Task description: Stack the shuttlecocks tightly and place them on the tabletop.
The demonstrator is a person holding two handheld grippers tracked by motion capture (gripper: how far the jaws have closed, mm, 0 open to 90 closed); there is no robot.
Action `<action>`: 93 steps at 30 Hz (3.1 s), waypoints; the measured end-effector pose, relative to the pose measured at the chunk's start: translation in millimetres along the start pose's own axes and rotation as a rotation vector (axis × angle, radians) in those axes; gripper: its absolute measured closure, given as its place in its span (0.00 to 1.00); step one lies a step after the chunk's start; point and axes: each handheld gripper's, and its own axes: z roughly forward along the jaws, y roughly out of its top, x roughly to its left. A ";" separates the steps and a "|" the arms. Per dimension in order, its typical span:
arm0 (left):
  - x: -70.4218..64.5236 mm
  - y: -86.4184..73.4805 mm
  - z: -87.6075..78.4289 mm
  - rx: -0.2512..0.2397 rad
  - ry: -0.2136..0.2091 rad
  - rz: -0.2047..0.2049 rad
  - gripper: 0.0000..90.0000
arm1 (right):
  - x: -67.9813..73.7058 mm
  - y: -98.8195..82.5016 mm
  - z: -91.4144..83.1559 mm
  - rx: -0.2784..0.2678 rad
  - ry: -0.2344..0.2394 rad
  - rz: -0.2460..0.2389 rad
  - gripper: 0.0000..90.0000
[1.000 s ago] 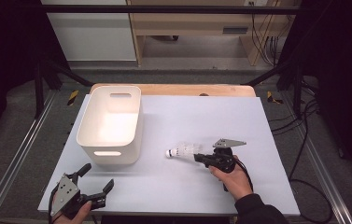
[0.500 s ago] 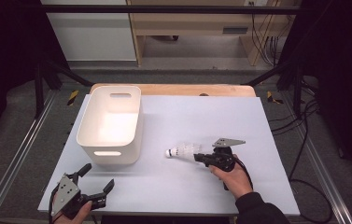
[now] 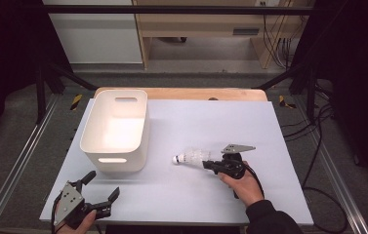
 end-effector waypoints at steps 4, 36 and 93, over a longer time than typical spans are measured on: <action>-0.3 0.0 0.2 0.002 -0.003 0.002 0.06 | -0.8 -0.1 0.7 0.003 -0.001 -0.001 0.99; -0.6 -0.2 0.6 0.002 -0.009 0.001 0.06 | 7.2 -4.2 -21.0 -0.011 -0.094 -0.001 0.26; -95.8 44.4 95.5 0.125 -0.309 0.130 0.05 | 9.5 -54.7 -97.9 -0.334 -0.383 -0.256 0.06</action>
